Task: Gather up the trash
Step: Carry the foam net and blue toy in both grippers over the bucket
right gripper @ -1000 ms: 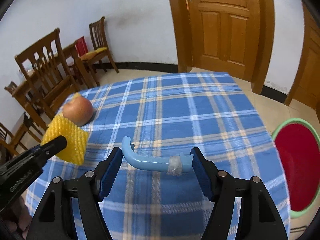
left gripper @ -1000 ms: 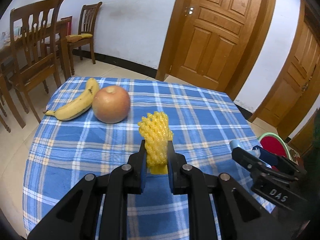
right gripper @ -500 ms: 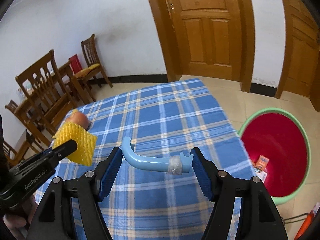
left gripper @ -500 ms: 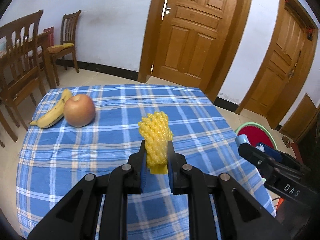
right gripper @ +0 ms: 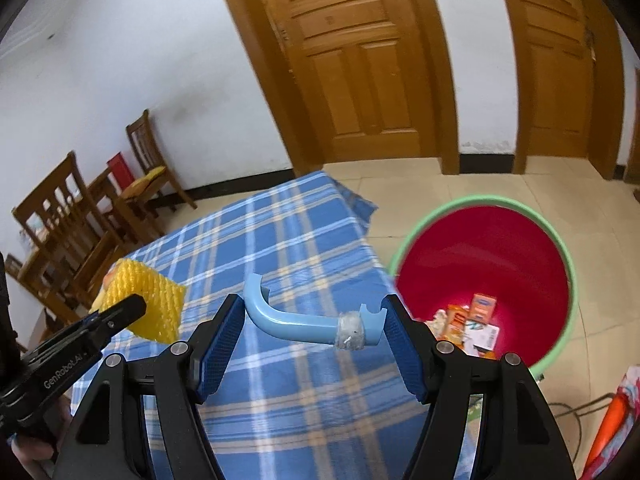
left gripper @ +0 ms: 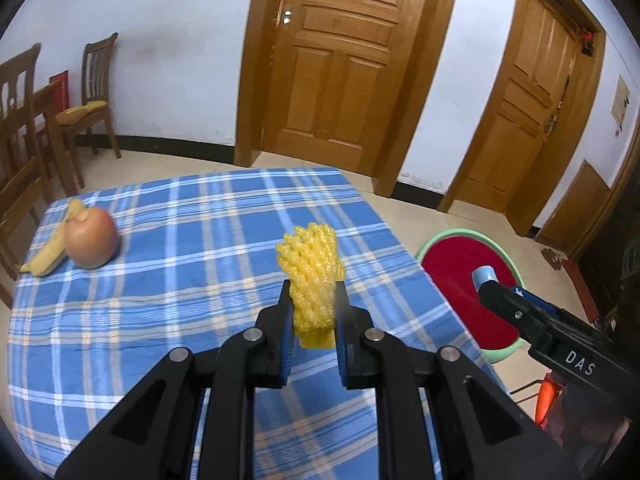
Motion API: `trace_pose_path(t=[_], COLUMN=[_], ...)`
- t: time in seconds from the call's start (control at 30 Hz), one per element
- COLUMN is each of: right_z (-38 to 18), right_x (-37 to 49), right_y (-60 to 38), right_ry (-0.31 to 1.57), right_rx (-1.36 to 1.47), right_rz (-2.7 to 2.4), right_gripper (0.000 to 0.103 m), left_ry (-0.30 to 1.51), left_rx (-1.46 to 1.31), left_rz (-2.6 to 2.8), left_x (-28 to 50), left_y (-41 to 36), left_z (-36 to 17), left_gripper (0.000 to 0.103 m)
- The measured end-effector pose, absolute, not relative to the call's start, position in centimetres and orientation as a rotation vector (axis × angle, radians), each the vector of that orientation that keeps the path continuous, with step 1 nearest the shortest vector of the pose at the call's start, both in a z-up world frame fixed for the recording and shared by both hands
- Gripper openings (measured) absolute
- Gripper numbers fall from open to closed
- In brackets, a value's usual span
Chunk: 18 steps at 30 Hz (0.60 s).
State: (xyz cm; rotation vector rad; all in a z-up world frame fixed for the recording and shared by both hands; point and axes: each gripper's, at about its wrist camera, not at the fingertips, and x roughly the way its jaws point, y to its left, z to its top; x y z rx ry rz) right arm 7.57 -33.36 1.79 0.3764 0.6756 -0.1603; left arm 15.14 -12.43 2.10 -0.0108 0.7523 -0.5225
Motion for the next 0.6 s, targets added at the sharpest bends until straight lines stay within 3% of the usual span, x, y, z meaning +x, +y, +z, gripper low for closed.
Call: trace_pose_path(t=[0.6], right_z=[-0.9], right_x=[4.0], right_y=[-41.8], right_ry=[0.654], right_rx=[0.532], right_rz=[-0.304], right_gripper=[0.072], left_ry=[0.785], left_rx=[0.076], left_rz=[-0.647], left_x=[13.9], left_y=[-21.0], left_z=[0.9], left_gripper=[0.016])
